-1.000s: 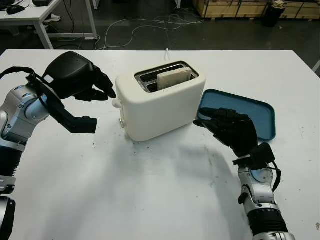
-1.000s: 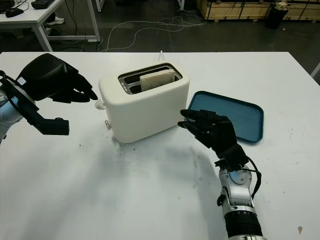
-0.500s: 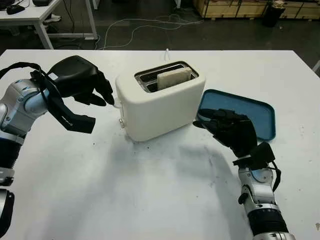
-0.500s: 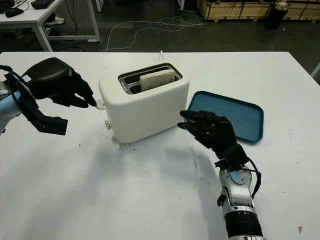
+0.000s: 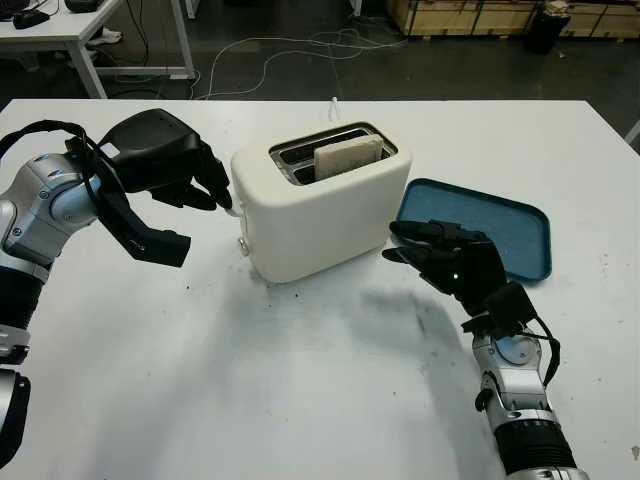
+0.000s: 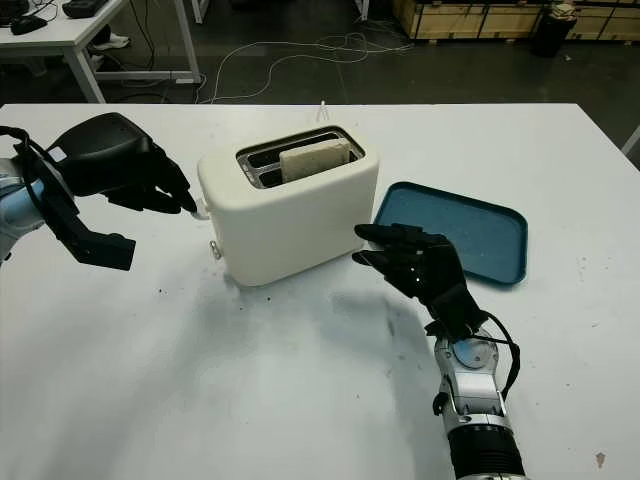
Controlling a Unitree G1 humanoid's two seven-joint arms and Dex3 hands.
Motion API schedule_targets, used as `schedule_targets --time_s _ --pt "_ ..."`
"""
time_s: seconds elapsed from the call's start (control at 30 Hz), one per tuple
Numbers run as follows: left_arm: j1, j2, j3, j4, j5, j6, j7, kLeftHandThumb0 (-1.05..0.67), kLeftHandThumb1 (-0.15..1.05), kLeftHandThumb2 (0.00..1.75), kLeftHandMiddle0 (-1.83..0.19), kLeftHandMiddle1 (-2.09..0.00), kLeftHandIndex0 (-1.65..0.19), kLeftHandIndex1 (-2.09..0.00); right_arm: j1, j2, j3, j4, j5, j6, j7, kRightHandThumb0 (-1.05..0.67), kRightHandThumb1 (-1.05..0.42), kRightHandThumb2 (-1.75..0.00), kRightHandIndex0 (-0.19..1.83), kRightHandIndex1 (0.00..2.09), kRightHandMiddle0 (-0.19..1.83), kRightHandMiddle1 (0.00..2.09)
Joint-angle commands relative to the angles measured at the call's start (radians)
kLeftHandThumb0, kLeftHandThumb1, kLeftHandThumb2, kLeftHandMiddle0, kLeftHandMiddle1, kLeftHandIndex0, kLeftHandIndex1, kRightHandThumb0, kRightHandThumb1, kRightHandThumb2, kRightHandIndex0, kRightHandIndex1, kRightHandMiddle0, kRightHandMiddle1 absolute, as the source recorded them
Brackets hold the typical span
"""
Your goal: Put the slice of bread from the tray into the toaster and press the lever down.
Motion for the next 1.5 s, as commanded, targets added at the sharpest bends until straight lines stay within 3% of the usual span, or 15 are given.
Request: schedule_targets --time_s 0.0,0.27,0.77,1.47 --pt "-0.021 -0.003 -0.012 0.011 0.01 -0.013 0.019 -0.39 0.88 0.0 -1.14 -0.93 -1.29 0.0 0.01 -0.006 0.003 -0.02 0.0 0.013 0.008 -0.38 -0.86 0.0 1.26 0.05 1.09 0.0" --pt "-0.02 -0.007 -0.019 0.018 0.019 -0.023 0.039 -0.37 0.87 0.0 -1.14 -0.95 -1.32 -0.02 0.009 -0.008 0.003 -0.012 -0.003 -0.023 0.02 -0.4 -0.87 0.0 1.24 0.03 1.07 0.0" --pt "-0.022 -0.029 -0.033 0.034 0.01 -0.012 0.04 -0.36 0.86 0.01 -1.07 -1.22 -1.35 -0.02 0.012 -0.012 0.003 -0.015 -0.006 -0.012 0.03 -0.41 -0.87 0.0 1.22 0.02 1.06 0.0" --pt "-0.01 -0.037 -0.053 0.036 0.012 0.043 0.017 -0.37 0.88 0.01 -0.99 -1.31 -1.35 -0.01 0.007 -0.019 -0.007 0.003 0.014 -0.05 0.072 -0.41 -0.87 0.0 1.21 0.01 1.05 0.0"
